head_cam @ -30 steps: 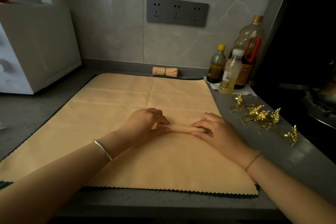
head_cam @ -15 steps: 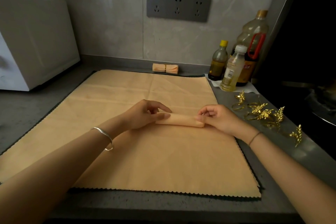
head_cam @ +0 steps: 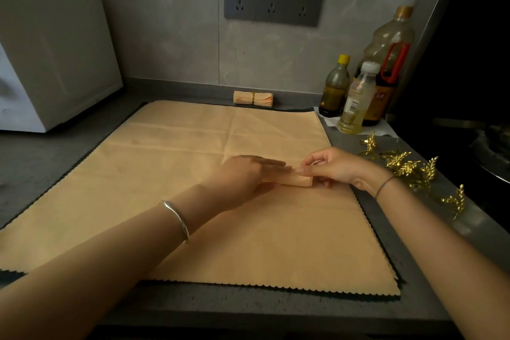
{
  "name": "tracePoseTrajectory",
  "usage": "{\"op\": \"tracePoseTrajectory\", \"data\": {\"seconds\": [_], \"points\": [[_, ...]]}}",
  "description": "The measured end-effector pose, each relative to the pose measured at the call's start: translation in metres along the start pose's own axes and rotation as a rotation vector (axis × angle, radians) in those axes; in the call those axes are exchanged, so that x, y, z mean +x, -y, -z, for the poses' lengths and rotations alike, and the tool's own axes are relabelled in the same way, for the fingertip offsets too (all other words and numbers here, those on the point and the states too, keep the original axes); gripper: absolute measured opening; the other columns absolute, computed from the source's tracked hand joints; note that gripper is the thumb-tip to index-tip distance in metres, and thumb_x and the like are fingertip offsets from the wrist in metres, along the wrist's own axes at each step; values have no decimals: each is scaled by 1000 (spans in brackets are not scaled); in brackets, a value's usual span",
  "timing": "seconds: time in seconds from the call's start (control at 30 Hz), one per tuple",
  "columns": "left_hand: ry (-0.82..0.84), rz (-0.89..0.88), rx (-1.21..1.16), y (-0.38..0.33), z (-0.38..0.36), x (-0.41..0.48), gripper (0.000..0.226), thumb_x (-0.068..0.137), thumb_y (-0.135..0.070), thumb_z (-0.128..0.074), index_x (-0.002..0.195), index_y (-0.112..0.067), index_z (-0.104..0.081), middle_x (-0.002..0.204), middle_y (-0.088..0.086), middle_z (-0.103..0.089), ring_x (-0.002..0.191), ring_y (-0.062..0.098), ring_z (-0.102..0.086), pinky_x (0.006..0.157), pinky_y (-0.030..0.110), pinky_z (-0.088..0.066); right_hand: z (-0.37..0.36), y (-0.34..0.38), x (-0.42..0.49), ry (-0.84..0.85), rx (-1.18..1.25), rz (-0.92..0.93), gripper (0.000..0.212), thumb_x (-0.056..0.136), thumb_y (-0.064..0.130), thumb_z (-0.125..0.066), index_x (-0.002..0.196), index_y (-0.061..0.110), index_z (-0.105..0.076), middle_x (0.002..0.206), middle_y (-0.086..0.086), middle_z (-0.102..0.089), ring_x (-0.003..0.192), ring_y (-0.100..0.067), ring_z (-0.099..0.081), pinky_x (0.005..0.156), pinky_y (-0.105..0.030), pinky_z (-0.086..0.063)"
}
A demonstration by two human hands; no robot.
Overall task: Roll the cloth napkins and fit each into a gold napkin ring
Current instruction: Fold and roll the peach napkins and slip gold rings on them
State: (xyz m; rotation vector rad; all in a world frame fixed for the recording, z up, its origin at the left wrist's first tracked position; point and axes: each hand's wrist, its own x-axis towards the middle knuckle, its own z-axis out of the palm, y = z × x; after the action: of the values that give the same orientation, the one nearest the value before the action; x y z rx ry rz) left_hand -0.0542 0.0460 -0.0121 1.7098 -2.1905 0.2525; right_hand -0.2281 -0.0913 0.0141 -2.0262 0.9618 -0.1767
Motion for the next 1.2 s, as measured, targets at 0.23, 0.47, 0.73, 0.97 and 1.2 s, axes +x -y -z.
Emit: {"op": "tracePoseTrajectory", "data": {"seconds": [0.23, 0.47, 0.73, 0.97, 1.2], "points": [[19, 67, -164, 14, -9, 5, 37, 94, -31, -53, 130, -30, -54, 134, -10, -54, 121, 11, -51, 100, 20, -36, -12, -12, -2, -231, 75, 217, 13, 77, 25, -75, 84, 17, -67, 72, 3, -59, 50, -1, -44, 51, -17, -36], [156, 98, -235, 23, -5, 14, 38, 95, -31, -48, 133, -27, -50, 132, -4, -55, 118, 13, -50, 100, 22, -36, -15, -18, -9, -374, -494, 528, 29, 74, 35, -77, 102, 28, -72, 103, 13, -66, 100, -9, -56, 87, -32, -47], [138, 148, -22, 12, -4, 34, 37, 89, -37, -58, 124, -24, -55, 120, -3, -59, 106, 17, -53, 89, 30, -44, -19, -26, 5, -331, -299, 497, 24, 79, 29, -73, 102, 22, -71, 97, 5, -62, 98, -12, -52, 89, -36, -45], [116, 210, -97, 18, -11, 41, 40, 88, -46, -55, 121, -22, -57, 116, -2, -60, 103, 17, -54, 86, 30, -45, -21, -34, 7, -374, -288, 471, 32, 77, 30, -74, 107, 27, -66, 100, 12, -59, 95, -7, -54, 85, -29, -46], [124, 209, -179, 13, 0, 52, 37, 88, -45, -57, 116, -21, -58, 107, -2, -63, 89, 14, -56, 76, 29, -48, -12, -25, -5, -433, -62, 431, 26, 77, 20, -75, 94, 33, -60, 91, 12, -66, 85, 0, -59, 79, -19, -47]]}}
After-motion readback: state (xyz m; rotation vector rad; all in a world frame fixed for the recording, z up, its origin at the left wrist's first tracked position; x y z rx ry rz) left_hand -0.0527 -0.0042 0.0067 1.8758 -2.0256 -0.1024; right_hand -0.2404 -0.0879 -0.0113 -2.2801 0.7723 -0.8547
